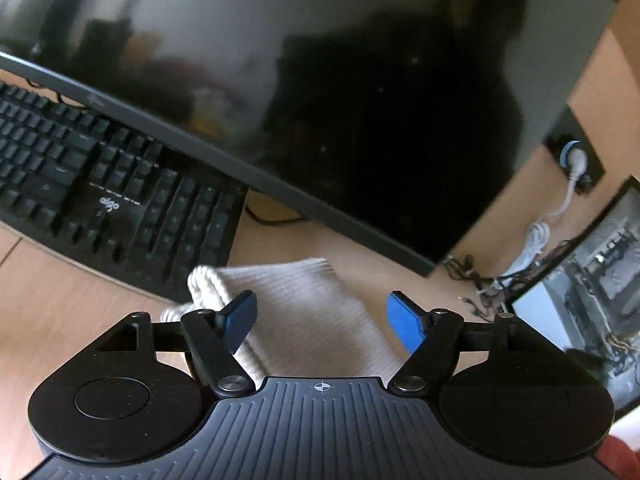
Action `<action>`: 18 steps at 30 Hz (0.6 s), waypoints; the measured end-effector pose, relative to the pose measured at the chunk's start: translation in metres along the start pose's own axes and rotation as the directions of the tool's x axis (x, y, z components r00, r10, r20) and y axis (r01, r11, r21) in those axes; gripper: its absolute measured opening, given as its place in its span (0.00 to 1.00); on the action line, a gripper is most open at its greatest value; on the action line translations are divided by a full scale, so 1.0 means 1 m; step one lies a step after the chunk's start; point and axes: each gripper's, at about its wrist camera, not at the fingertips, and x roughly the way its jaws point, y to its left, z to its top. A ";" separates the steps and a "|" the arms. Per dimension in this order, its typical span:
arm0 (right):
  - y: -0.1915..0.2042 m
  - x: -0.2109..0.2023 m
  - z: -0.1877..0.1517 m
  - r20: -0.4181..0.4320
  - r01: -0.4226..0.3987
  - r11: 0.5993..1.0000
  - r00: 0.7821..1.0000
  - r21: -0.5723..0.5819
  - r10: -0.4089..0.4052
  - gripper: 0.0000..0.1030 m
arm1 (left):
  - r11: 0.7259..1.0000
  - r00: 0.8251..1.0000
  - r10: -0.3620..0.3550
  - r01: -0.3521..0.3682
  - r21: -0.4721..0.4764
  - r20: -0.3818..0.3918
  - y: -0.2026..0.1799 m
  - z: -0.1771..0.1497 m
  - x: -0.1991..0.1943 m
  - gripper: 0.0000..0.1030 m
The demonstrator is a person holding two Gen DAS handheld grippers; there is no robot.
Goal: Fold clothes
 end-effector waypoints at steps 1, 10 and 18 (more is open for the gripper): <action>0.005 -0.003 0.002 0.013 0.000 1.000 1.000 0.004 0.000 0.77 | 1.000 1.000 0.015 -0.015 -0.005 -0.024 0.006 0.001 0.009 0.73; 0.067 -0.027 0.015 0.165 0.212 0.945 0.971 -0.248 -0.174 0.68 | 0.998 0.995 0.032 -0.027 0.053 -0.092 0.023 -0.005 0.036 0.72; 0.100 0.019 -0.029 0.145 0.308 0.863 0.951 -0.401 -0.273 0.87 | 0.999 0.997 -0.023 0.025 0.023 -0.075 0.033 -0.013 0.029 0.75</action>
